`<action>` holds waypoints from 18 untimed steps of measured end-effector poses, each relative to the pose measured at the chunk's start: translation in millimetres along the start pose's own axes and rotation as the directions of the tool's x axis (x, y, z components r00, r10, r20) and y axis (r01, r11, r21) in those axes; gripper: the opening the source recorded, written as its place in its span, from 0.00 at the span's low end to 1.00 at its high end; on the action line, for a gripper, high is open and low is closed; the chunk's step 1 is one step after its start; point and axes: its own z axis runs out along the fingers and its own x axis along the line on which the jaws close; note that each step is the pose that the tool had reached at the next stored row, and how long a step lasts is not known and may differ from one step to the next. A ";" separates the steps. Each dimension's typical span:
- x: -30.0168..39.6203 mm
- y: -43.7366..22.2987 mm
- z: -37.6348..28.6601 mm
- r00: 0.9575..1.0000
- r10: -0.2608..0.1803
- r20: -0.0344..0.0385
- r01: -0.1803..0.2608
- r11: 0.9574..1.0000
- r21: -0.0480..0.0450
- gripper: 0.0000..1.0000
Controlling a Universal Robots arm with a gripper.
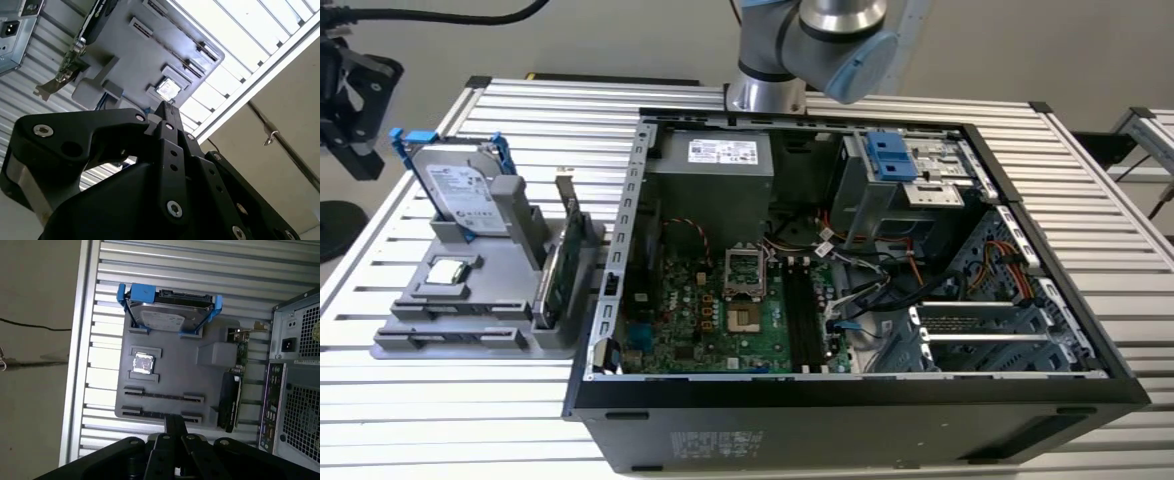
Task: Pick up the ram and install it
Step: 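Reach for the ram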
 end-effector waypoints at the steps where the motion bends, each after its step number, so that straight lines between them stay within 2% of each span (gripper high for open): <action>1: 0.2 -2.1 -0.1 1.000 -0.001 0.000 0.001 1.000 0.000 0.00; 9: 1.6 -17.0 -0.3 1.000 -0.003 0.000 0.003 1.000 0.000 0.00; 18: 2.5 -26.1 0.3 1.000 -0.002 0.000 0.002 1.000 0.000 0.00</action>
